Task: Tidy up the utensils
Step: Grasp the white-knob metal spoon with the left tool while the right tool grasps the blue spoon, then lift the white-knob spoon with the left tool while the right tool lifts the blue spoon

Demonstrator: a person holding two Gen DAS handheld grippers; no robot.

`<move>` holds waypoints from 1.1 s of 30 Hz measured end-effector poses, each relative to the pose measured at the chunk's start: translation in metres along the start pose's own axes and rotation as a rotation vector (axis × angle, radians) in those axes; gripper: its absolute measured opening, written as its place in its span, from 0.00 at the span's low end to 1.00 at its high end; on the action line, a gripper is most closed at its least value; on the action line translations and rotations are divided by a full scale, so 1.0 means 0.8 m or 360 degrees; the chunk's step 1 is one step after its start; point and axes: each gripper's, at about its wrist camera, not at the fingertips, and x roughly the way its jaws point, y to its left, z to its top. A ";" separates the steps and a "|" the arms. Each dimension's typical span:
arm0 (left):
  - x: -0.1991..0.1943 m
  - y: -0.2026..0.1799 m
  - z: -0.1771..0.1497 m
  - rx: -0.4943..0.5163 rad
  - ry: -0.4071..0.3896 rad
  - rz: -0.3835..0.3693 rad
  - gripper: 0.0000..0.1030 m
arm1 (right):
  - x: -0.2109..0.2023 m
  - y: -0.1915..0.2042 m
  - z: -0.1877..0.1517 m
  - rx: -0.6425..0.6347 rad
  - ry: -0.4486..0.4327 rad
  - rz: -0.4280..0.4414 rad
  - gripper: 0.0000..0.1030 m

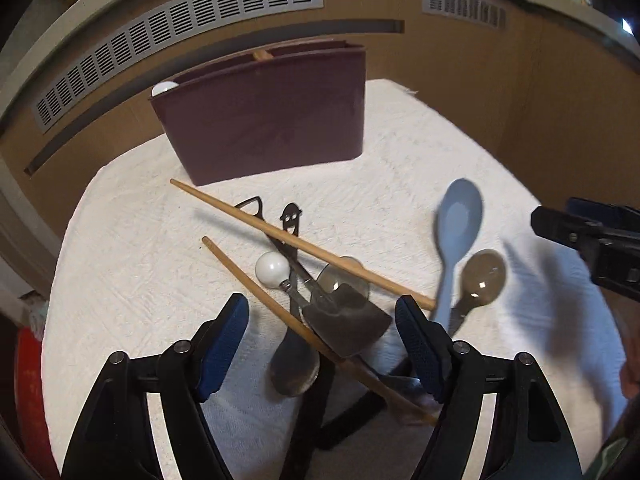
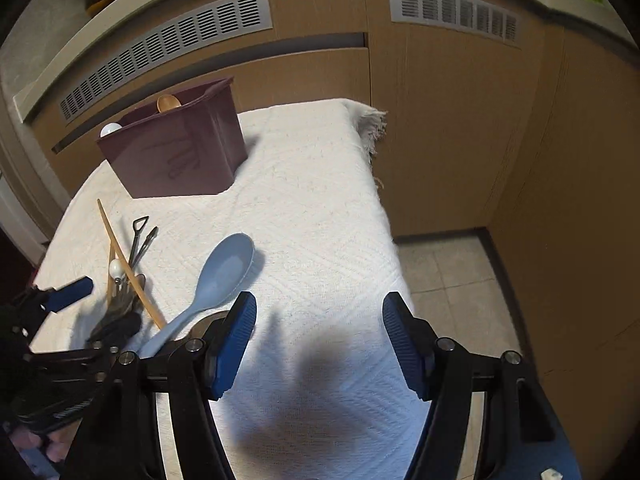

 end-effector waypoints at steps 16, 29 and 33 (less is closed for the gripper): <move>-0.039 0.128 -0.038 -0.0230 -0.0083 -0.0154 0.22 | 0.079 0.111 0.037 -0.0047 0.0180 0.0002 0.14; -0.036 0.182 -0.040 -0.0460 -0.0061 -0.0343 0.45 | 0.023 0.142 0.050 -0.0340 -0.0048 0.0166 0.05; -0.029 0.166 -0.038 -0.0335 -0.0052 -0.0294 0.48 | 0.023 0.132 0.047 -0.0356 -0.0061 0.0092 0.07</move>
